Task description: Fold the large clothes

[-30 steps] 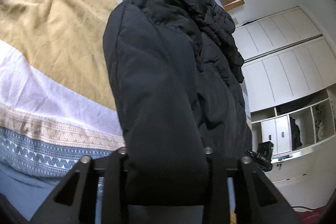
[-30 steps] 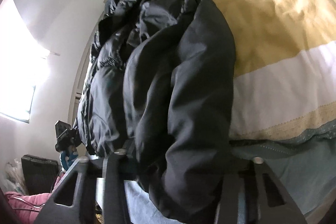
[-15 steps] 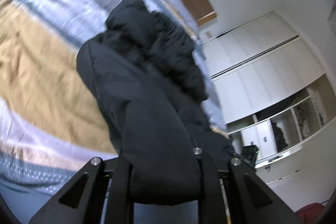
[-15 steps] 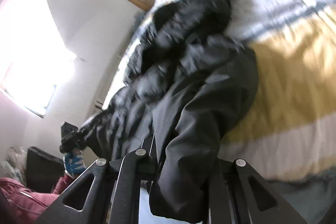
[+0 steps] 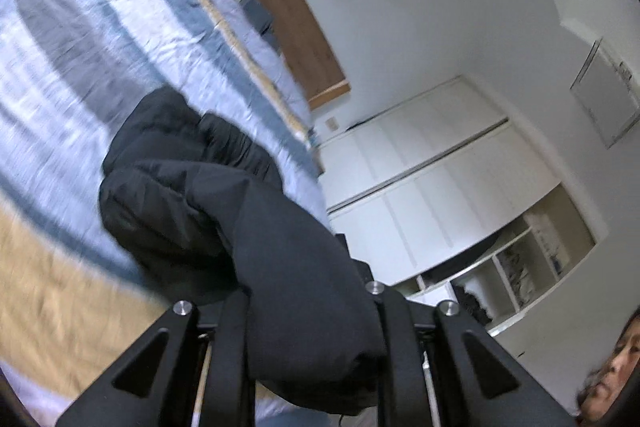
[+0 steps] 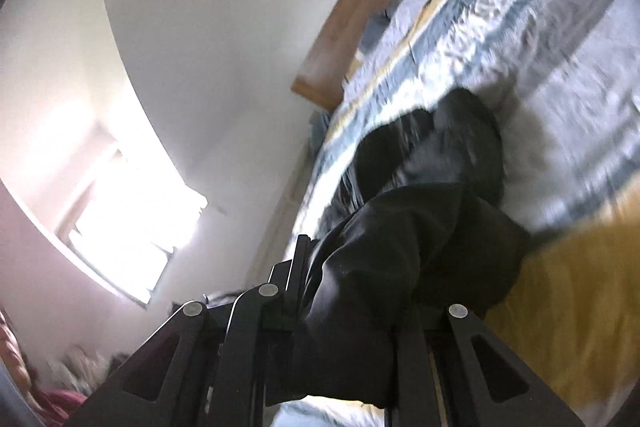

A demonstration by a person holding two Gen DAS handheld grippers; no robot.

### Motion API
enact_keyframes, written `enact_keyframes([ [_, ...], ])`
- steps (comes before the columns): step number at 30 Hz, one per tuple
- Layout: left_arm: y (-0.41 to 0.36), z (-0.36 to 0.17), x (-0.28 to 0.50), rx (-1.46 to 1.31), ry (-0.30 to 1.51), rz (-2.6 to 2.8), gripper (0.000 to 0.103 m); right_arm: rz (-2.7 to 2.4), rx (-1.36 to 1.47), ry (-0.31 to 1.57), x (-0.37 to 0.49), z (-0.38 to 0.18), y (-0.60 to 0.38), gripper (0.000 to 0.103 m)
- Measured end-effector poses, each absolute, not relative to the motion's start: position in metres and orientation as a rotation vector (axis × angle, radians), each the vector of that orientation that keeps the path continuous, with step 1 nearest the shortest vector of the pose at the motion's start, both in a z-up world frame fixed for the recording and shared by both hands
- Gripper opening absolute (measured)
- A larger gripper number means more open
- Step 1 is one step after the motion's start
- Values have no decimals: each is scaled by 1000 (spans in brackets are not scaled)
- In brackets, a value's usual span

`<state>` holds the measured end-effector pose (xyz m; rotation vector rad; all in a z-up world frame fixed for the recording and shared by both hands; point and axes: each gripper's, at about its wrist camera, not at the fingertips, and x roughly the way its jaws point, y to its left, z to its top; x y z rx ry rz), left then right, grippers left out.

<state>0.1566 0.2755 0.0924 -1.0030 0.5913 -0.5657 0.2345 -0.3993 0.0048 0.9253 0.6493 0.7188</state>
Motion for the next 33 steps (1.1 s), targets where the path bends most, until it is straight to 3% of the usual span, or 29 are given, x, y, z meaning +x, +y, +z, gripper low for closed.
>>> enact_keyframes([
  [13, 306, 66, 361, -1213, 555, -429, 15, 626, 1165, 574, 405, 20, -384, 18],
  [23, 316, -23, 522, -1193, 743, -173, 15, 340, 1235, 671, 537, -46, -368, 20],
  [33, 318, -85, 569, -1192, 778, -160, 18, 252, 1133, 717, 593, -69, -363, 20],
])
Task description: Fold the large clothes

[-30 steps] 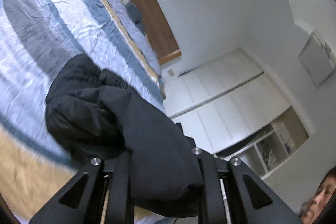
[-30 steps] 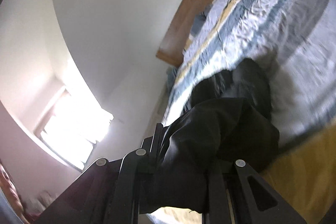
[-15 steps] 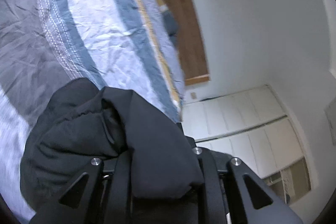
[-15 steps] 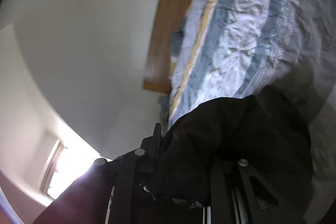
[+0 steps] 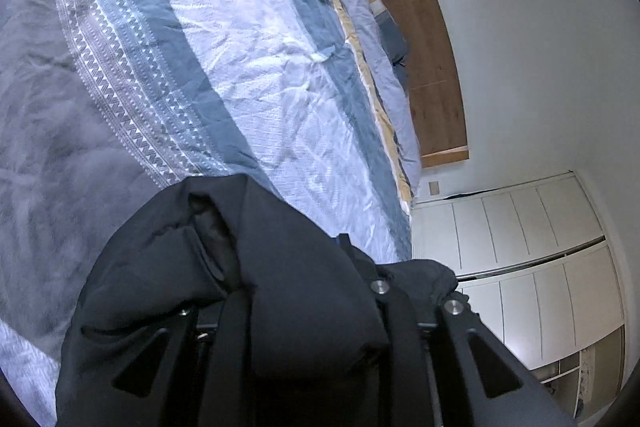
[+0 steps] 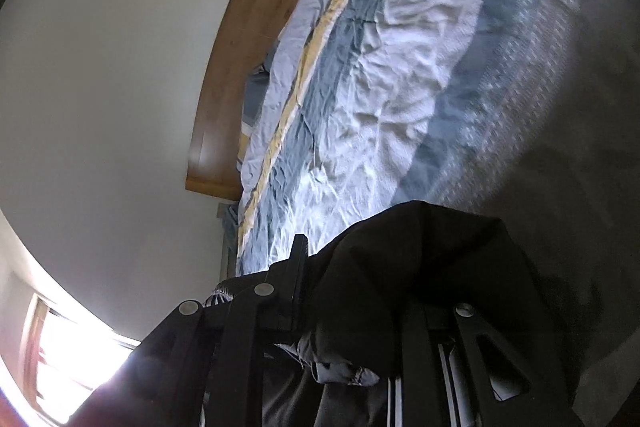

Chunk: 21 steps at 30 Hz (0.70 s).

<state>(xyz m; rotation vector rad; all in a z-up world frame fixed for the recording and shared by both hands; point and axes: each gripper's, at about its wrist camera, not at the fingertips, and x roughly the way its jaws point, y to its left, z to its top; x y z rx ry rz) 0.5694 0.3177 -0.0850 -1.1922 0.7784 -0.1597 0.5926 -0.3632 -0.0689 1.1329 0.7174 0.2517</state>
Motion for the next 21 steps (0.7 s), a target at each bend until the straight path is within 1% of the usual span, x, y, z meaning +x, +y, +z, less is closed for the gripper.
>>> enact_keyframes([
  [4, 316, -99, 571, -1179, 814, -172, 18, 207, 1060, 788, 604, -91, -350, 20],
  [6, 318, -99, 574, -1191, 814, -185, 24, 198, 1065, 799, 607, -98, -348, 20],
  [9, 320, -93, 582, -1179, 823, -189, 33, 183, 1045, 809, 611, -95, -349, 20],
  [15, 324, -84, 598, -1173, 830, -141, 38, 171, 1033, 806, 632, -84, -345, 21],
  [21, 324, -91, 611, -1150, 859, -125, 39, 165, 1000, 835, 652, -89, -337, 21],
])
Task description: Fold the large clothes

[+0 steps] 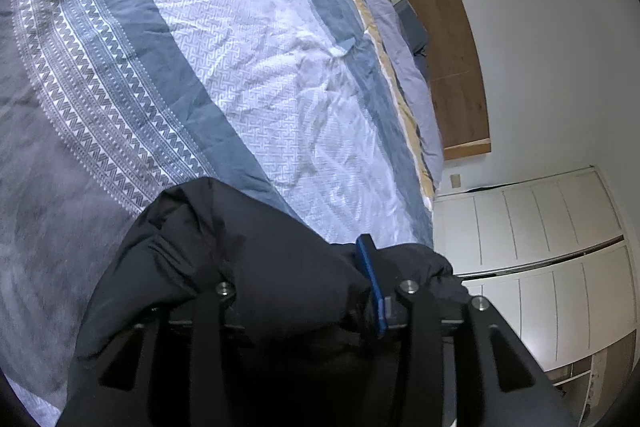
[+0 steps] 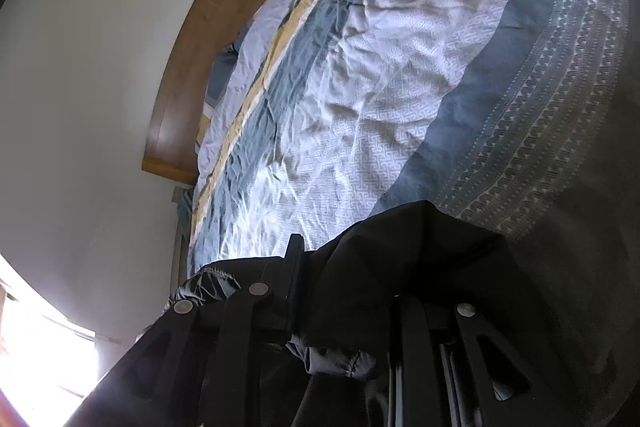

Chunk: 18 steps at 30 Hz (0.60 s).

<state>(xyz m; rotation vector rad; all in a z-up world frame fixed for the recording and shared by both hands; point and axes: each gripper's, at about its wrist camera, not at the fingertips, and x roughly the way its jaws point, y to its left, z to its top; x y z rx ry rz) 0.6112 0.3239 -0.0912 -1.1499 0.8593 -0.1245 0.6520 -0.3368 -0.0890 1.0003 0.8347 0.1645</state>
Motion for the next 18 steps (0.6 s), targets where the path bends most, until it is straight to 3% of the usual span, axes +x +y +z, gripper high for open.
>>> enact_keyframes([
  [6, 325, -93, 619, -1142, 877, -106, 41, 150, 1017, 879, 668, -100, -334, 23],
  [10, 322, -85, 625, -1104, 891, -99, 46, 169, 988, 871, 672, -90, -332, 41],
  [14, 325, -80, 619, -1133, 873, -121, 51, 201, 994, 859, 668, -86, -332, 53],
  [15, 329, -78, 617, -1162, 860, -134, 55, 211, 1001, 850, 667, -83, -334, 65],
  [16, 332, -76, 616, -1195, 843, -148, 58, 231, 1020, 837, 665, -79, -336, 85],
  [17, 335, -72, 614, -1220, 824, -161, 63, 237, 1027, 826, 664, -74, -337, 96],
  [18, 339, -67, 613, -1243, 801, -175, 66, 229, 1019, 811, 663, -68, -339, 97],
])
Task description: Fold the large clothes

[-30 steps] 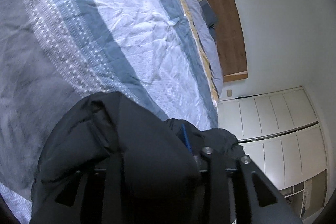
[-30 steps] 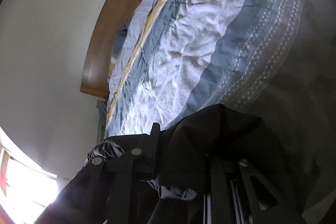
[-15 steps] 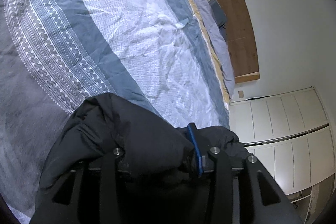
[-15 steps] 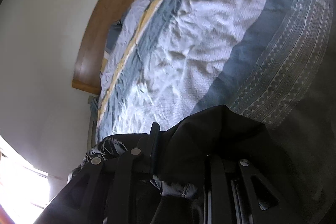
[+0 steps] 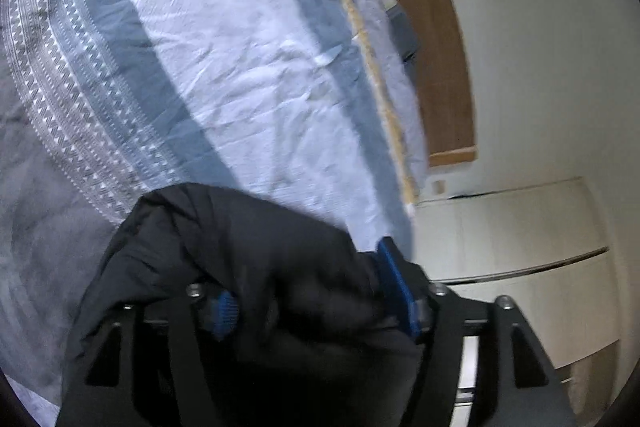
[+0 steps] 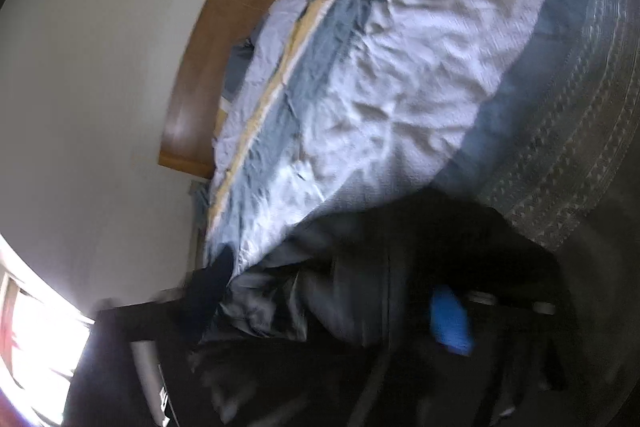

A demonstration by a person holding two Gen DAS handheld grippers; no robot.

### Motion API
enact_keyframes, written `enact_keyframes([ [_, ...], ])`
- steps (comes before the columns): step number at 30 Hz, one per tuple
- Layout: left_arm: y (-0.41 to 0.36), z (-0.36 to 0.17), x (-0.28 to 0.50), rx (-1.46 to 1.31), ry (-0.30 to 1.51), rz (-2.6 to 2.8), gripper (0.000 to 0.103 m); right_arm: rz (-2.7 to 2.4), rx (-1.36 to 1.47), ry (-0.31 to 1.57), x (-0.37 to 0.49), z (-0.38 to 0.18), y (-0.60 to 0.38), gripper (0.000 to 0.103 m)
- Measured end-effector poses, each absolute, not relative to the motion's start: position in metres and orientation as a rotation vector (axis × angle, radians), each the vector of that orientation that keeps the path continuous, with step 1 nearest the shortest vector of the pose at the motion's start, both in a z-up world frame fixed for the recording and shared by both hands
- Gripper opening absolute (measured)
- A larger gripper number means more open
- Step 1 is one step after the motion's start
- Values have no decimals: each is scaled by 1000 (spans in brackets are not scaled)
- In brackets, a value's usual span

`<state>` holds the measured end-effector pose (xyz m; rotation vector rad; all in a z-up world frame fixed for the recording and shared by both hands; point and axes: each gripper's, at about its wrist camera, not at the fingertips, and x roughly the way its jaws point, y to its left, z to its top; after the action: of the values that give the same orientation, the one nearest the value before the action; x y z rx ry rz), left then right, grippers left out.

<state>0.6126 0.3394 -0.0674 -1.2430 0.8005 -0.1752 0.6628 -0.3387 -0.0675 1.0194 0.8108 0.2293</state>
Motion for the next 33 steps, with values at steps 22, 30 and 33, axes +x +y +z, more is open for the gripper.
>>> enact_keyframes([
  [22, 184, 5, 416, -437, 755, -87, 68, 304, 277, 653, 448, 10, -242, 97],
  [30, 119, -18, 423, -225, 747, -40, 68, 302, 55, 644, 412, -42, -159, 99],
  [33, 117, -18, 447, -201, 773, -39, 68, 286, 64, 644, 434, -45, -150, 102],
])
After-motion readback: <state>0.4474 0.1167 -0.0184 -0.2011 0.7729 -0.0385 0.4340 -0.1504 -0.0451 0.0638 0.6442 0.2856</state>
